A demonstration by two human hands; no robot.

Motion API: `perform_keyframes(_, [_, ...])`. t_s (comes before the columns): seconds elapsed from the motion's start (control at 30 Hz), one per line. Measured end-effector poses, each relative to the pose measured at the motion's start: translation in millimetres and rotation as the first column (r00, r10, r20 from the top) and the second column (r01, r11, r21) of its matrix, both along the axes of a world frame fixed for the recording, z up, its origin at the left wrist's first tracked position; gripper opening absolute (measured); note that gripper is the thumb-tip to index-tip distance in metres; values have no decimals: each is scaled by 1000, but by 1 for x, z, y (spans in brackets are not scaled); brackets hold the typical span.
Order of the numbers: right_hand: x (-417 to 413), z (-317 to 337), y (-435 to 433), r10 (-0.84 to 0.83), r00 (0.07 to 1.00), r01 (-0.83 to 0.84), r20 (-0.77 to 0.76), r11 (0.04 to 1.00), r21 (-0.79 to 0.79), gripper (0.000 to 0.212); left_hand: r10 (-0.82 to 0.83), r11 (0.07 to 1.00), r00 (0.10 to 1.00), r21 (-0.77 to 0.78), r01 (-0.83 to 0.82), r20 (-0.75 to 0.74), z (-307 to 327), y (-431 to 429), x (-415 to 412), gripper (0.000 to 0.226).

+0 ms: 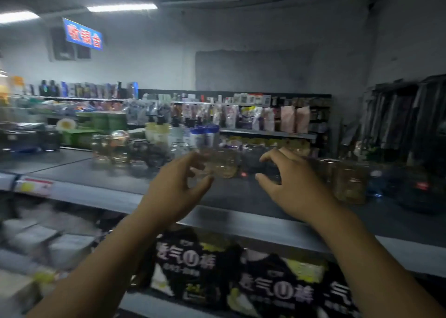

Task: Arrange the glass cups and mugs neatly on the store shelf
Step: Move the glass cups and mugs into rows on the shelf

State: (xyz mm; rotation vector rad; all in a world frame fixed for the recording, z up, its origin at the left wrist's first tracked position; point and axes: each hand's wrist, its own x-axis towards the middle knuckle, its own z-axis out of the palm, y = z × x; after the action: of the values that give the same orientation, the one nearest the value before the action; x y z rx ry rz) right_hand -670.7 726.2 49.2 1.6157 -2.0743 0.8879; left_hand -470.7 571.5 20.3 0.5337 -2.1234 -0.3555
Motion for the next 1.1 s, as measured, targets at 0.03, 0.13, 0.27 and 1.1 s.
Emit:
perform_keyframes(0.03, [11, 1, -9, 15, 1000, -15, 23, 1000, 3, 28, 11, 1000, 1000, 7, -11, -1, -1, -6, 11, 35])
perform_keyframes(0.13, [74, -3, -69, 97, 995, -97, 36, 995, -7, 33, 70, 997, 998, 26, -70, -7, -6, -42, 80, 34])
perform_keyframes(0.27, [175, -12, -155, 239, 969, -241, 60, 970, 19, 38, 194, 978, 981, 85, -193, -4, -13, -96, 181, 38])
perform_keyframes(1.1, [571, -33, -699, 555, 812, -566, 183, 824, 12, 37, 620, 768, 780, 142, -625, 80, -21, -522, 590, 30])
